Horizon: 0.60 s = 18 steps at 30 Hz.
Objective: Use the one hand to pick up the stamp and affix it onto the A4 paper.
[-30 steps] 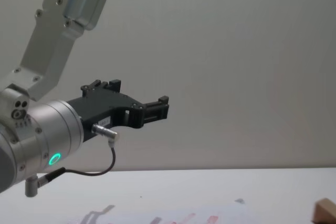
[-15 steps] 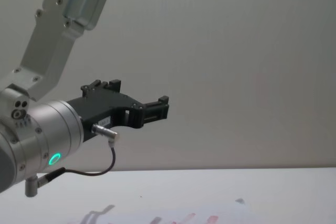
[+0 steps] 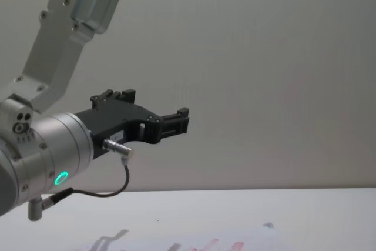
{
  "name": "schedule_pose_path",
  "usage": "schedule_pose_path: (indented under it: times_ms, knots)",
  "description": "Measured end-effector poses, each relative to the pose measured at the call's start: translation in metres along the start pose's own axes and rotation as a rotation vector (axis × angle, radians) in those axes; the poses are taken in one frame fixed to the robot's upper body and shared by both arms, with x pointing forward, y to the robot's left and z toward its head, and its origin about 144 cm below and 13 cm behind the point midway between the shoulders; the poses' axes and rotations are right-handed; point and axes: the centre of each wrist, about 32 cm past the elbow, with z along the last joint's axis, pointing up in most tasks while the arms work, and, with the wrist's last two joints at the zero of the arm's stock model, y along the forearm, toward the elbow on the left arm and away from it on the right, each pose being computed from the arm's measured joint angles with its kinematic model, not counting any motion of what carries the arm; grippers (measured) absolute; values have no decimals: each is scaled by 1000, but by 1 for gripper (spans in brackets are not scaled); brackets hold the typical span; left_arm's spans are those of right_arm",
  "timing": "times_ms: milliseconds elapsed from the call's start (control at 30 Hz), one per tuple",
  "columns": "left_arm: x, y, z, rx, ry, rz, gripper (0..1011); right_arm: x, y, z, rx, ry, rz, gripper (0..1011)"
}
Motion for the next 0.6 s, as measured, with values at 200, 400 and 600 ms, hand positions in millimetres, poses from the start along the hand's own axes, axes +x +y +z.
schedule_pose_path:
  times_ms: [200,400,600]
  knots:
    - [0,0,0,0,0,0,1001,-1,2,1,4,0,22,219]
    - [0,0,0,0,0,0,1001,-4,4,1,10,1,44,219]
    - [0,0,0,0,0,0,1001,-5,5,1,13,4,55,219]
